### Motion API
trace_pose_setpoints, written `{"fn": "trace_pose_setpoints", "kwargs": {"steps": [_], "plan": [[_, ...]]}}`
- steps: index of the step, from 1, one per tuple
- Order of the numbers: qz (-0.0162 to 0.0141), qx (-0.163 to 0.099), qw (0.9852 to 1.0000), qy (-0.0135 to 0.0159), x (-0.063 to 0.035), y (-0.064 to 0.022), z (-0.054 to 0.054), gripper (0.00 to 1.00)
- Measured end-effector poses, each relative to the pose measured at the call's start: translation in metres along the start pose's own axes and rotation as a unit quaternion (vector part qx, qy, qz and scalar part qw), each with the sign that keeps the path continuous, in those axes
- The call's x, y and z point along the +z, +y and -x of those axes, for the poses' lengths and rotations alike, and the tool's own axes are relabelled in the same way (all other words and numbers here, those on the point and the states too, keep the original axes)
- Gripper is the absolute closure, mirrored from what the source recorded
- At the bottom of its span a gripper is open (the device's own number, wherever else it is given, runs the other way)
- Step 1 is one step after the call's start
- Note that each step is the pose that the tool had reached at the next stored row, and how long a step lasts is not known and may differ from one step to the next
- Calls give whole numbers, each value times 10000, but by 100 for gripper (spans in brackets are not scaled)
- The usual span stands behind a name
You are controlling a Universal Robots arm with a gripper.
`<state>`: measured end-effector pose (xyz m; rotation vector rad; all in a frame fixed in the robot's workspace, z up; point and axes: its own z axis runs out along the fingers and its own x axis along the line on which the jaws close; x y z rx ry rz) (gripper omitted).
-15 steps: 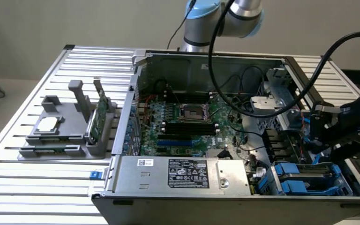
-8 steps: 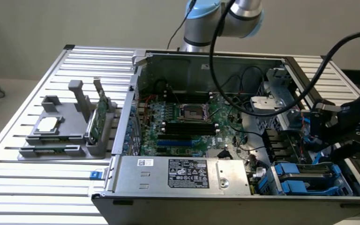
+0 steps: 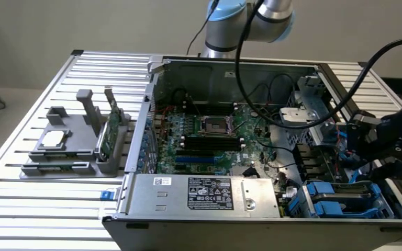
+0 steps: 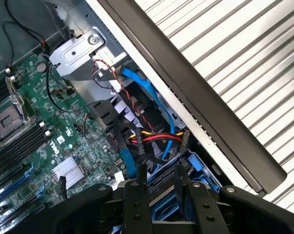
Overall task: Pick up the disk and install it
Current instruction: 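Insert the first disk wire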
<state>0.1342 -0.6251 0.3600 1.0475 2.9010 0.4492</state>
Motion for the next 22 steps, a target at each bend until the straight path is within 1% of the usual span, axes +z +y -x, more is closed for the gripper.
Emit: {"fn": "trace_pose_setpoints", "kwargs": {"steps": [2, 4, 10, 14, 20, 22], "plan": [[13, 94, 10000, -22, 14, -2, 4, 64], [25, 165, 9999, -38, 31, -2, 11, 64], [55, 331, 9994, -70, 80, 11, 46, 64], [72, 412, 9991, -84, 116, 22, 70, 64], [78, 455, 9989, -95, 202, 30, 76, 64], [80, 480, 9988, -101, 226, 41, 93, 64]]}}
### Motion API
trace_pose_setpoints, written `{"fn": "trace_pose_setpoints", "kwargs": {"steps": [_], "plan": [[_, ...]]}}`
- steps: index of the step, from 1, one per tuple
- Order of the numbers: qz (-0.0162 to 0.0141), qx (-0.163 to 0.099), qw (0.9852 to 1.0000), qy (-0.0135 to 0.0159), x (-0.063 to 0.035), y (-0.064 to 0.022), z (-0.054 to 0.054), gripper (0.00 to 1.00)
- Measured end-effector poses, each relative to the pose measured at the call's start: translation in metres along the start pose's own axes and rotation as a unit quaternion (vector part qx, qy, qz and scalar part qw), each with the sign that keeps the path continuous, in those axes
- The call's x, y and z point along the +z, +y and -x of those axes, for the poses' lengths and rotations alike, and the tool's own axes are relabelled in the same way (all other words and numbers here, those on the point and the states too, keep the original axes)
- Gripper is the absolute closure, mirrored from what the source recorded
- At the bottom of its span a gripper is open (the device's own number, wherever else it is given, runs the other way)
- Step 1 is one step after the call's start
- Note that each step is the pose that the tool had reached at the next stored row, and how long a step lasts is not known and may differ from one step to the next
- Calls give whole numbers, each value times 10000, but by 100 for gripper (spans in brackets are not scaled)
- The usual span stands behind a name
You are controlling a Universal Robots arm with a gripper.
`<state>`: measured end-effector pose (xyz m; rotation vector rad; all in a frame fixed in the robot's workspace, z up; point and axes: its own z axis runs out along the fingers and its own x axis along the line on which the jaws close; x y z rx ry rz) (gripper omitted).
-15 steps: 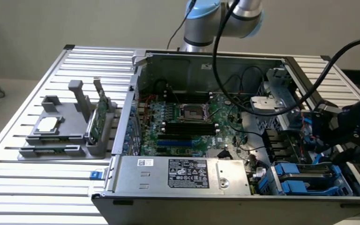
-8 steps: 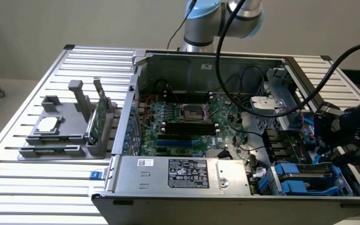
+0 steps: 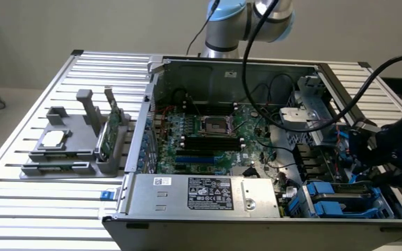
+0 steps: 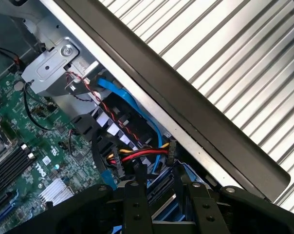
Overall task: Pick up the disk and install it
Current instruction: 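Insert the first disk wire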
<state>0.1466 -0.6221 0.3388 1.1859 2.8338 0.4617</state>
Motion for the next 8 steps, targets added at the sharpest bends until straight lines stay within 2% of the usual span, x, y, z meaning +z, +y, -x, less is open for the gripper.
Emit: {"fn": "trace_pose_setpoints", "kwargs": {"steps": [4, 8], "plan": [[7, 55, 10000, -14, 43, 33, 42, 64], [8, 108, 9999, -34, 82, 44, 36, 64]]}}
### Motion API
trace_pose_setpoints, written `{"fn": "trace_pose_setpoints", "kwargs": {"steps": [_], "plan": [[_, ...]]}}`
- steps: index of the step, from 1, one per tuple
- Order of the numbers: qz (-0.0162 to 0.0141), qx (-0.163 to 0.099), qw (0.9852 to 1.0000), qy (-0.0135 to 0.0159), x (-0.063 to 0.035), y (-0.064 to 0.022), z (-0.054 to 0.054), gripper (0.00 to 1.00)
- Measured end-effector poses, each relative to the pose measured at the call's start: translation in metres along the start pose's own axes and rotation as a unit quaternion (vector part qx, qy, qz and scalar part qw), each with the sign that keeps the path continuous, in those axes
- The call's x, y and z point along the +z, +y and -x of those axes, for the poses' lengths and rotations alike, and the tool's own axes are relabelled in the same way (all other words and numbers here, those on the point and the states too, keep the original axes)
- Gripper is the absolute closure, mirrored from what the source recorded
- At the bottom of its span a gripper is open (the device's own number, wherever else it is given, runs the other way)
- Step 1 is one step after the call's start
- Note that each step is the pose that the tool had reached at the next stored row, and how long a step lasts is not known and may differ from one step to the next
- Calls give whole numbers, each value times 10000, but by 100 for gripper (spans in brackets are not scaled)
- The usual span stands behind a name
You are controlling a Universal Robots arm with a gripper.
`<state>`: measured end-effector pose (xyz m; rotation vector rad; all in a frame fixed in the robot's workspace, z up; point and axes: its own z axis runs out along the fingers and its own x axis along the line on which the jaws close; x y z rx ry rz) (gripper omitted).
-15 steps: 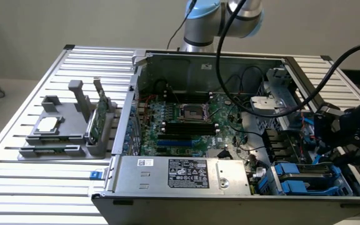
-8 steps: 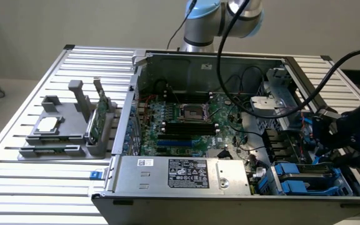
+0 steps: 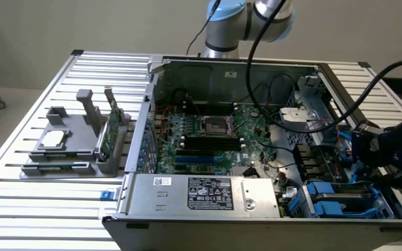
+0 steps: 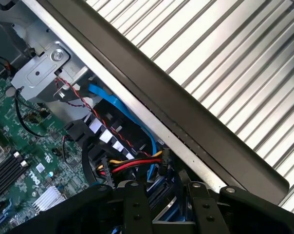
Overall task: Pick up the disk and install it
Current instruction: 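Insert the first disk wire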
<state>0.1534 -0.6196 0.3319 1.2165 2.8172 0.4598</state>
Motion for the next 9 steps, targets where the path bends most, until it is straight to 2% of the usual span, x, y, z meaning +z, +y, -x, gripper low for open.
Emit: {"fn": "trace_pose_setpoints", "kwargs": {"steps": [4, 9], "plan": [[11, 35, 10000, -2, 34, 22, -27, 64], [11, 88, 10000, -22, 41, 55, -58, 64]]}}
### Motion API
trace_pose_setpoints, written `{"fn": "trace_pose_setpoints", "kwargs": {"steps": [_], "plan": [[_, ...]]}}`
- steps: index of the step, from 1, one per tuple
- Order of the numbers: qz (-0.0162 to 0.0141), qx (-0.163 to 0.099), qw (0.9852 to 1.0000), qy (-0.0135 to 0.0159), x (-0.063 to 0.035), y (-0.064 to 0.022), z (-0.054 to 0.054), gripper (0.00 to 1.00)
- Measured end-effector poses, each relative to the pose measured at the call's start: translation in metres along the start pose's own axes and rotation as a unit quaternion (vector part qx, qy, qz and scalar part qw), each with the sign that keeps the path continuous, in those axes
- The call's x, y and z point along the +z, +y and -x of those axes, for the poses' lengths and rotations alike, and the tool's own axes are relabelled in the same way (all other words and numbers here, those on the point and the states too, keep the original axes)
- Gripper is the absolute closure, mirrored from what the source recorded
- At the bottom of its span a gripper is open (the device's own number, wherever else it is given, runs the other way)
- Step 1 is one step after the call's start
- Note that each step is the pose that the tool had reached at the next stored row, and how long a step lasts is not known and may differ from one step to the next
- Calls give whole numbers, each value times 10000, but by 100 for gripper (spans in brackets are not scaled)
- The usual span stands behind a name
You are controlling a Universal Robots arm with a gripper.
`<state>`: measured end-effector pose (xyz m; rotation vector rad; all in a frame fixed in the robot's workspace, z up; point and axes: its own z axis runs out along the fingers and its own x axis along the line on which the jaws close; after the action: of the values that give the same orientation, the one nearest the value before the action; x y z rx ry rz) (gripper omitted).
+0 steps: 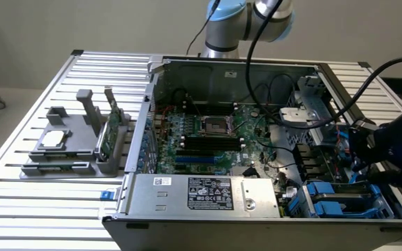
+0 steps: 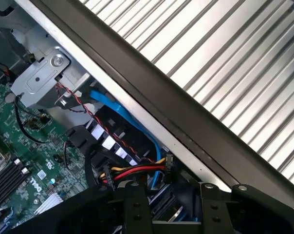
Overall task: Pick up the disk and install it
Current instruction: 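Insert the first disk wire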
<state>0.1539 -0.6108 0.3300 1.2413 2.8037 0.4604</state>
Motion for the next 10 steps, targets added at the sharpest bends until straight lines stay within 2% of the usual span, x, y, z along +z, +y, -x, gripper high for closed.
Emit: {"fn": "trace_pose_setpoints", "kwargs": {"steps": [4, 8, 10], "plan": [[-14, 37, 10000, -12, 2, 13, -11, 64], [-63, 70, 10000, -8, -13, 22, -16, 64], [-97, 89, 9999, -3, -20, 25, -19, 64]]}}
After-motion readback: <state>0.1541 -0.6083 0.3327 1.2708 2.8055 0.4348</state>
